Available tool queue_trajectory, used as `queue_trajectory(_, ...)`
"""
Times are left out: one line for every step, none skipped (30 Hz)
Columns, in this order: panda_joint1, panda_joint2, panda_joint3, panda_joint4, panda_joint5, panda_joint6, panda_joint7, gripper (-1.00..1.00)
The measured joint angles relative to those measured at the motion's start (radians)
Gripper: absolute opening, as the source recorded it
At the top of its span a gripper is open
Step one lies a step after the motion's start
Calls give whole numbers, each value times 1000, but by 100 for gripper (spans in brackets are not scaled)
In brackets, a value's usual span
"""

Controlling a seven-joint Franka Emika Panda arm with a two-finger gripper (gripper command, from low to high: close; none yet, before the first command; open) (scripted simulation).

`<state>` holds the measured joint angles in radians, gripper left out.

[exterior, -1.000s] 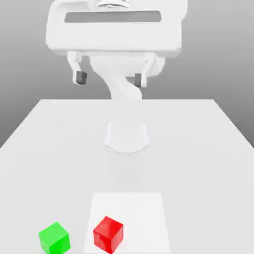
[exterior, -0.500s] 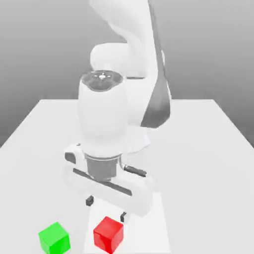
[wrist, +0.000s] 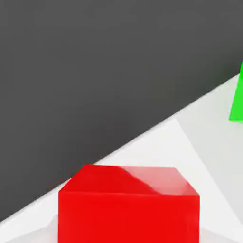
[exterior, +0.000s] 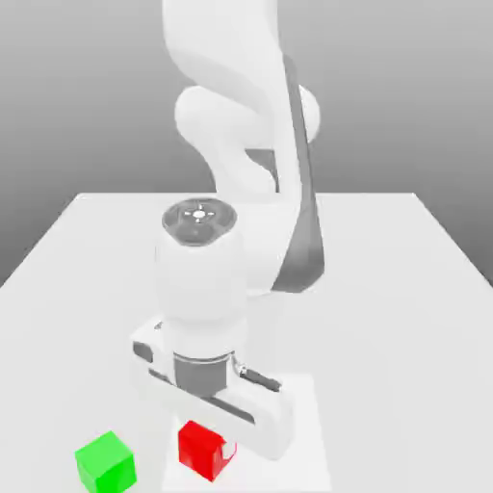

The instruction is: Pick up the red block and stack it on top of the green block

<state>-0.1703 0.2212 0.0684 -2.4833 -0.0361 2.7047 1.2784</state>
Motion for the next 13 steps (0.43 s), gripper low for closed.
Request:
queue_trajectory(-17, -14, -13, 11, 7, -25, -3, -100)
queue_trajectory(-37, -22, -31, 27, 14, -50, -6, -100)
queue_trajectory(-59, -28, -49, 45, 22, -73, -10, -100)
queue_trajectory(-82, -33, -69, 63, 31, -97, -14, -100)
queue_trajectory(-105, -38, -88, 82, 41, -120, -19, -100)
queue_trajectory(-117, -23, -99, 93, 47, -116, -23, -100)
queue_trajectory(-122, 3, -105, 99, 52, -96, -25, -100)
queue_trajectory(-127, 34, -106, 103, 57, -69, -28, -100)
queue_trajectory(-130, 67, -105, 106, 60, -38, -30, -100)
queue_trajectory(-132, 98, -104, 108, 63, -9, -32, 100)
queue_trajectory(-132, 98, -104, 108, 63, -9, -32, 100)
queue_trajectory(-132, 98, -104, 108, 63, -9, -32, 100)
queue_trajectory(-132, 98, -104, 108, 63, -9, -32, 100)
